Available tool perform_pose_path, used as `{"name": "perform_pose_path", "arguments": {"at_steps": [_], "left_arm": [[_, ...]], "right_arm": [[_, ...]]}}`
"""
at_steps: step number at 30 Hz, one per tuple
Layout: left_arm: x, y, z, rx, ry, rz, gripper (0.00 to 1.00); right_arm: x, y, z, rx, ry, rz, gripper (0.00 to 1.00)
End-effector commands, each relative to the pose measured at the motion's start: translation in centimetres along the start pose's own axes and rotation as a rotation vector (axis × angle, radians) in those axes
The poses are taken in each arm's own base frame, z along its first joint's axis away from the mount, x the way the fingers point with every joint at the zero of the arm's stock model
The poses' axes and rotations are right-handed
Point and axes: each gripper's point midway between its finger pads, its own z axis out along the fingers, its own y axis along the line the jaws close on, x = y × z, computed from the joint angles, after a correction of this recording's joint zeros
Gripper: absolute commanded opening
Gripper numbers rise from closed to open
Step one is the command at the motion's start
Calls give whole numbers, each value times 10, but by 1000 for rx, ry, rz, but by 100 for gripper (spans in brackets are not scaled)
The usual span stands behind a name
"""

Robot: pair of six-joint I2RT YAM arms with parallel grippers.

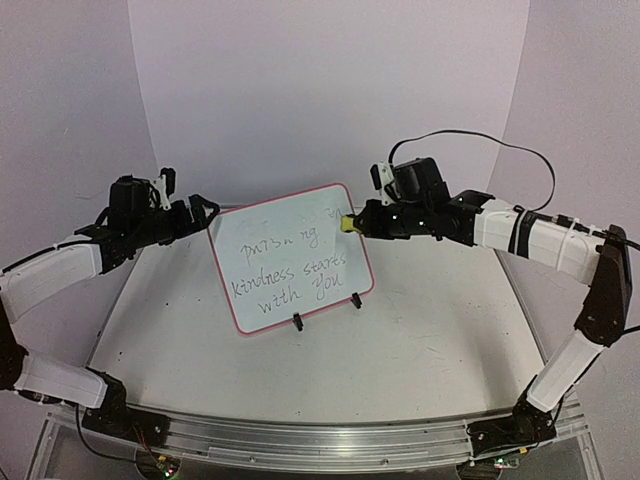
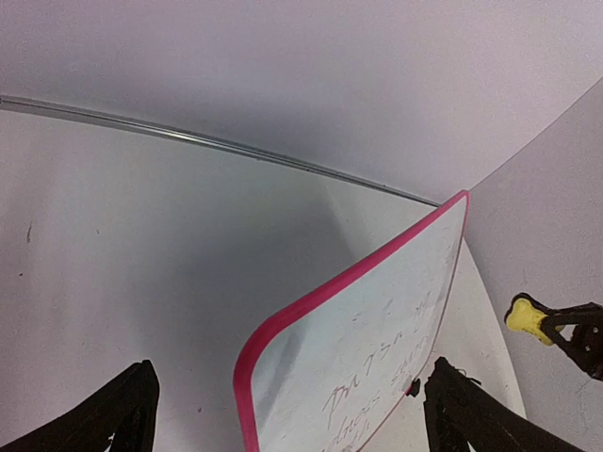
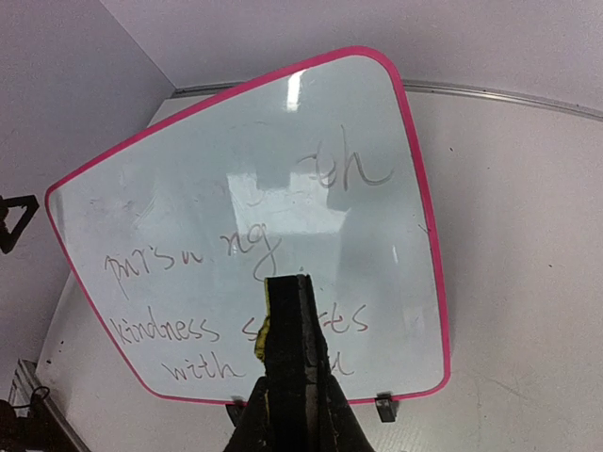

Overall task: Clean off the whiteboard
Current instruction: Hold the whiteboard at the center of the board.

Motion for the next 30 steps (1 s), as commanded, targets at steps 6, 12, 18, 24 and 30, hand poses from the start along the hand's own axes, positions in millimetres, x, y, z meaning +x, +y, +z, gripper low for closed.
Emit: {"name": "perform_pose_path", "arguments": {"at_steps": [6,12,18,24,30], "left_arm": [[-3,-25,10,257,-7,-33,97],[18,-8,27,223,39,-43,90],[30,-4,34,246,54,-42,73],[39,-10,40,321,66,-42,48],[48,-14,36,367,80,-56,19]], "right_arm": [[-43,7,-21,-37,-136,74,0],[-50,10,-30,-67,-163,114,0],[-46,16,-30,-107,-147,122,0],[-41,13,-21,-95,-134,134,0],[-48,4,-10,-56,-174,177,0]]}}
